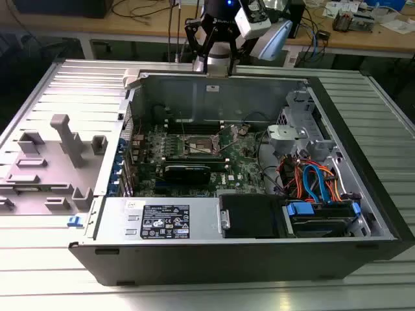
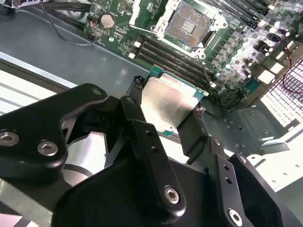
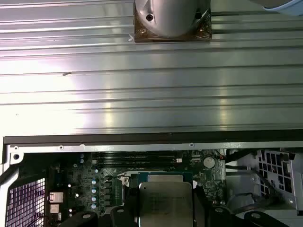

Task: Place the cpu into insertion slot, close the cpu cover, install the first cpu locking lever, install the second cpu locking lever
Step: 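Place the cpu into insertion slot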

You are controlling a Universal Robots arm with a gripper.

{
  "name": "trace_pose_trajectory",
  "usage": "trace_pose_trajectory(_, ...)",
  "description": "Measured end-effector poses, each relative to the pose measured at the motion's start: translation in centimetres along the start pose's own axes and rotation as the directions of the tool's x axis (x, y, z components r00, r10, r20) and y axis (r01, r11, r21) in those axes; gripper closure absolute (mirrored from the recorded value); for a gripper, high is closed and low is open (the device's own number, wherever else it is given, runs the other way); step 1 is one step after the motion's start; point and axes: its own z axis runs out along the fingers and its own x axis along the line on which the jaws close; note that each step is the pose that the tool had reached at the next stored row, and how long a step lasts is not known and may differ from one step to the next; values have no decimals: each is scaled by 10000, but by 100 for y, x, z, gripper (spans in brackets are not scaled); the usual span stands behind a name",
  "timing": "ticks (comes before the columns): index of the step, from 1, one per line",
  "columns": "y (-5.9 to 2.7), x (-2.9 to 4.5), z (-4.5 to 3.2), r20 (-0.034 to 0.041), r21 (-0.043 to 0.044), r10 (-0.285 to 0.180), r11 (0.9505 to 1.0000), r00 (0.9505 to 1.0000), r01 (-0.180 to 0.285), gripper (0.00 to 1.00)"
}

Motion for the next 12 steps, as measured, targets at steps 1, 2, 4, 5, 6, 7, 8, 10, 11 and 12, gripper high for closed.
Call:
trace_pose_trajectory(1, 0, 0, 0, 0, 0, 0, 10000, 10000, 0, 45)
trace_pose_trajectory(2, 0, 0, 0, 0, 0, 0, 10000, 10000, 0, 45)
trace_pose_trajectory(4, 0, 0, 0, 0, 1, 0, 10000, 10000, 0, 45)
trace_pose_trajectory(5, 0, 0, 0, 0, 0, 0, 10000, 10000, 0, 45)
trace_pose_trajectory(6, 0, 0, 0, 0, 0, 0, 10000, 10000, 0, 45)
trace_pose_trajectory(7, -1, 0, 0, 0, 1, 1, 10000, 10000, -1, 45)
trace_pose_trajectory(8, -5, 0, -1, 0, 0, 1, 10000, 10000, -1, 45)
trace_pose_trajectory(10, -10, 0, -1, 0, -1, 0, 10000, 10000, 0, 45)
trace_pose_trajectory(11, -11, 0, 0, 0, -1, 0, 10000, 10000, 0, 45)
trace_pose_trajectory(12, -14, 0, -1, 0, 0, 1, 10000, 10000, -1, 45)
